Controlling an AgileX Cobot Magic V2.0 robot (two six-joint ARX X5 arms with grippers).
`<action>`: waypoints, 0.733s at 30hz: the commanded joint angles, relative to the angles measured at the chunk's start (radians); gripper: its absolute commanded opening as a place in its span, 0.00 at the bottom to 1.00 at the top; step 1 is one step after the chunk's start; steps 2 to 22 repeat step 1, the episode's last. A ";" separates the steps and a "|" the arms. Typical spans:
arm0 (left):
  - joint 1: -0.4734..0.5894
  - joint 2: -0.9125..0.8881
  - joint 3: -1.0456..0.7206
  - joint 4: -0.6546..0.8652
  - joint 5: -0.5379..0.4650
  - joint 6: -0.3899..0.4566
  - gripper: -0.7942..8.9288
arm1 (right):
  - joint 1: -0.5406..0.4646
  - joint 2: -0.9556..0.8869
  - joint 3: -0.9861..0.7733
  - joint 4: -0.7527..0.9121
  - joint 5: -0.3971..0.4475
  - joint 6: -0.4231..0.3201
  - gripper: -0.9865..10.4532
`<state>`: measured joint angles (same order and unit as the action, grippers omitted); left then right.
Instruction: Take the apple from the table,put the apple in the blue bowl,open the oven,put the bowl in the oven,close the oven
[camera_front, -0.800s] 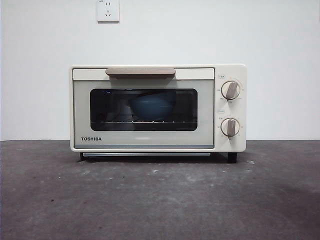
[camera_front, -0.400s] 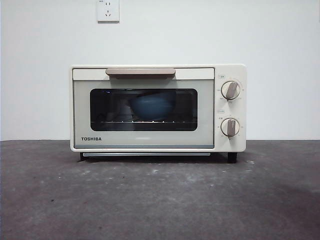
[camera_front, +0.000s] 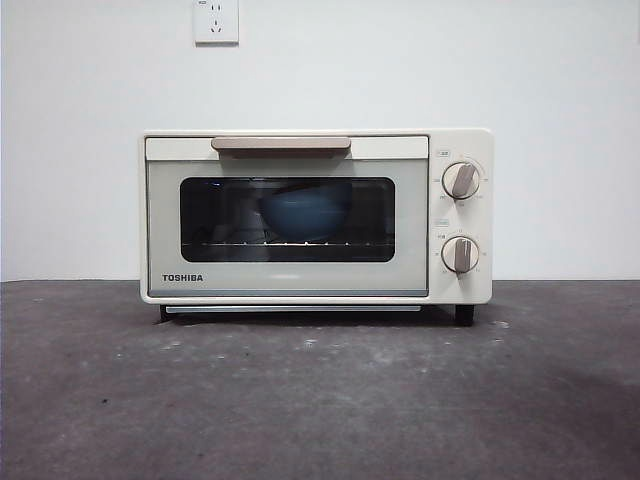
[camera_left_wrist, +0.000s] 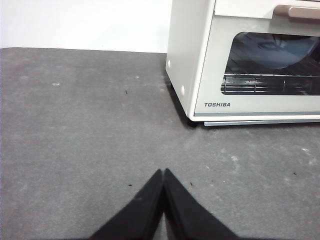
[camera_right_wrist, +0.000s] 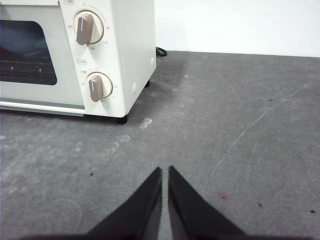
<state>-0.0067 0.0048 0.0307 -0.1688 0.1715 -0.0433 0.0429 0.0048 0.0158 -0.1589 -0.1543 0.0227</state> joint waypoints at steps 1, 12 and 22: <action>0.002 -0.002 -0.024 0.008 0.003 -0.003 0.09 | -0.001 -0.001 -0.006 0.001 0.000 0.003 0.09; 0.002 -0.002 -0.024 0.008 0.003 -0.003 0.09 | -0.001 -0.001 -0.006 0.001 0.000 0.003 0.09; 0.002 -0.002 -0.024 0.008 0.003 -0.003 0.09 | -0.001 -0.001 -0.006 0.001 0.000 0.003 0.09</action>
